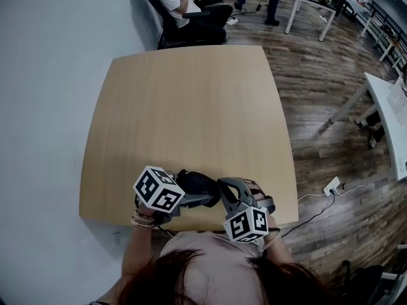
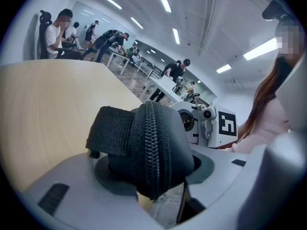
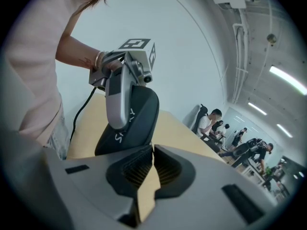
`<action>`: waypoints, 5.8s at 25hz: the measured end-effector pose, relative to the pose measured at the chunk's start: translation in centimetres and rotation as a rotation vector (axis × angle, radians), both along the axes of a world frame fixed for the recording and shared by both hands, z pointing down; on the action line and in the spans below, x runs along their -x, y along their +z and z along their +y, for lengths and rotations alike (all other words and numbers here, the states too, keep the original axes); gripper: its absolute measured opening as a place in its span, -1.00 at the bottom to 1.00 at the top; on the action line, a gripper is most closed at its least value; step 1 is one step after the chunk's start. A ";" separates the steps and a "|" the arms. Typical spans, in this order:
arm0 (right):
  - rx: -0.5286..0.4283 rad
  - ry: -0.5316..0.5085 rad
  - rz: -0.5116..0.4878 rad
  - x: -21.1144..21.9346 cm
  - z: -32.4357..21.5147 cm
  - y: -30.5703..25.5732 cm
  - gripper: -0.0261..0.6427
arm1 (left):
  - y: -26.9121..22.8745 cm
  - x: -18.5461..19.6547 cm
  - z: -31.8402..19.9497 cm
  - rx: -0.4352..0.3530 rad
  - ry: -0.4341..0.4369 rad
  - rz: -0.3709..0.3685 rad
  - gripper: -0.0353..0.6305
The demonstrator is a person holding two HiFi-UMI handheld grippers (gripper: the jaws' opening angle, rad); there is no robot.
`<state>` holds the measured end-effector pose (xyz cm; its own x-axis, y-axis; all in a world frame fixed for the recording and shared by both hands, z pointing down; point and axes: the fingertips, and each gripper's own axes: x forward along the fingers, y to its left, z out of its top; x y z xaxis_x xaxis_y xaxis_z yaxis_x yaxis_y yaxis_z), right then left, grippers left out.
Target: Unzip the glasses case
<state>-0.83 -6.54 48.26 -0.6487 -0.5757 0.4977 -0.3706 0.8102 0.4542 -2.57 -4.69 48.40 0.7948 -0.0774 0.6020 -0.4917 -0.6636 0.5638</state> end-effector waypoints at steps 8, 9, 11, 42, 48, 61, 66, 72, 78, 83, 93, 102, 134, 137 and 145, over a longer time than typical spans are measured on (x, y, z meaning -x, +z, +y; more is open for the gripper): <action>-0.001 -0.010 -0.005 0.3 -0.1 -0.1 -0.87 | 0.7 -0.2 0.3 0.017 0.014 -0.011 -0.22; -0.002 -0.012 -0.005 0.4 -0.1 -0.2 -0.87 | 0.7 -0.2 0.3 0.018 0.015 -0.011 -0.22; -0.004 -0.014 -0.006 0.4 -0.1 -0.3 -0.87 | 0.7 -0.2 0.3 0.022 0.017 -0.012 -0.22; -0.013 -0.027 -0.018 1.3 -0.3 -0.7 -0.86 | 2.7 -0.6 1.0 0.054 0.103 -0.101 -0.22; -0.012 -0.027 -0.015 1.2 -0.4 -0.6 -0.86 | 2.9 -0.7 1.2 0.061 0.119 -0.110 -0.22; -0.016 -0.033 -0.006 1.6 -0.3 -0.6 -0.86 | 4.0 -0.7 1.6 0.078 0.167 -0.158 -0.21; -0.010 -0.035 -0.005 1.6 -0.3 -0.5 -0.86 | 4.3 -0.8 1.8 0.084 0.188 -0.170 -0.21; -0.007 -0.040 0.000 1.6 -0.3 -0.4 -0.86 | 4.9 -0.9 2.1 0.096 0.219 -0.189 -0.21; -0.007 -0.054 0.012 1.5 0.0 -0.3 -0.86 | 5.2 -1.1 2.7 0.115 0.255 -0.198 -0.21; -0.018 -0.080 0.035 1.6 0.0 -0.4 -0.86 | 5.6 -1.1 2.9 0.121 0.296 -0.225 -0.21; -0.023 -0.104 0.050 1.5 0.2 -0.4 -0.86 | 6.0 -1.2 3.3 0.113 0.346 -0.262 -0.21; -0.024 -0.150 0.079 1.8 0.5 -0.2 -0.86 | 6.8 -0.8 3.6 0.083 0.420 -0.329 -0.21; -0.009 -0.259 0.208 2.6 1.6 1.0 -0.86 | 9.5 -0.6 4.8 0.072 0.570 -0.464 -0.22; -0.002 -0.262 0.216 2.7 1.8 1.1 -0.86 | 9.7 -0.5 4.9 0.074 0.573 -0.467 -0.22; 0.020 -0.260 0.209 2.7 2.1 1.6 -0.85 | 10.1 -0.1 5.0 0.061 0.567 -0.495 -0.21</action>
<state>-3.54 -4.39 49.91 -0.6553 -0.3933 0.6449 -0.0510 0.8749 0.4817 -2.47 0.34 58.50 0.3384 0.3082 0.8891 -0.2893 -0.8650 0.4099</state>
